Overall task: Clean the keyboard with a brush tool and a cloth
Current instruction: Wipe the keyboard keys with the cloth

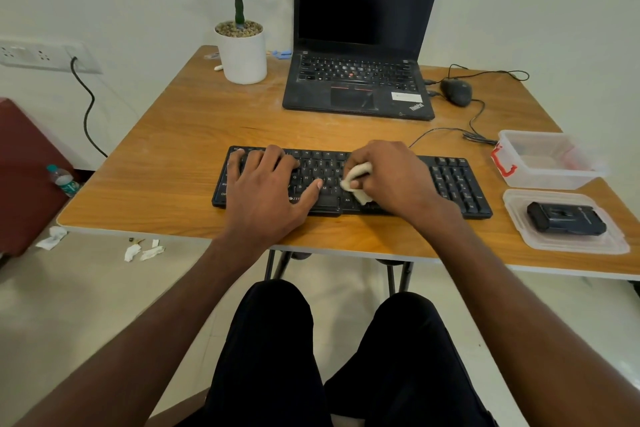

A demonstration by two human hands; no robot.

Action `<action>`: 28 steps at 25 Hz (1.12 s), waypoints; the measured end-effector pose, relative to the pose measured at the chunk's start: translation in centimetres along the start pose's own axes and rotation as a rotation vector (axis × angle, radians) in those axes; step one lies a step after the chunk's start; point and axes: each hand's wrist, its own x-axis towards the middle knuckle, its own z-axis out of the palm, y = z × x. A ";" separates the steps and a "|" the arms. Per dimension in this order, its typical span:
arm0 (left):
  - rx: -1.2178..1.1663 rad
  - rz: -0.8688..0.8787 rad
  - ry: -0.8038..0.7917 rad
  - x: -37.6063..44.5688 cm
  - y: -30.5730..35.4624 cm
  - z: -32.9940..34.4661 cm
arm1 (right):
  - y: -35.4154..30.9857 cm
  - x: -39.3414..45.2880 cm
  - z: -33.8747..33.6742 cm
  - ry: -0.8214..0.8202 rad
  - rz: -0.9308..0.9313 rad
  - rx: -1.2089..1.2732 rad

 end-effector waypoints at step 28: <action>-0.003 0.001 -0.017 0.1 -0.1 0.1 | 2.3 -1.0 -0.4 0.215 0.062 -0.005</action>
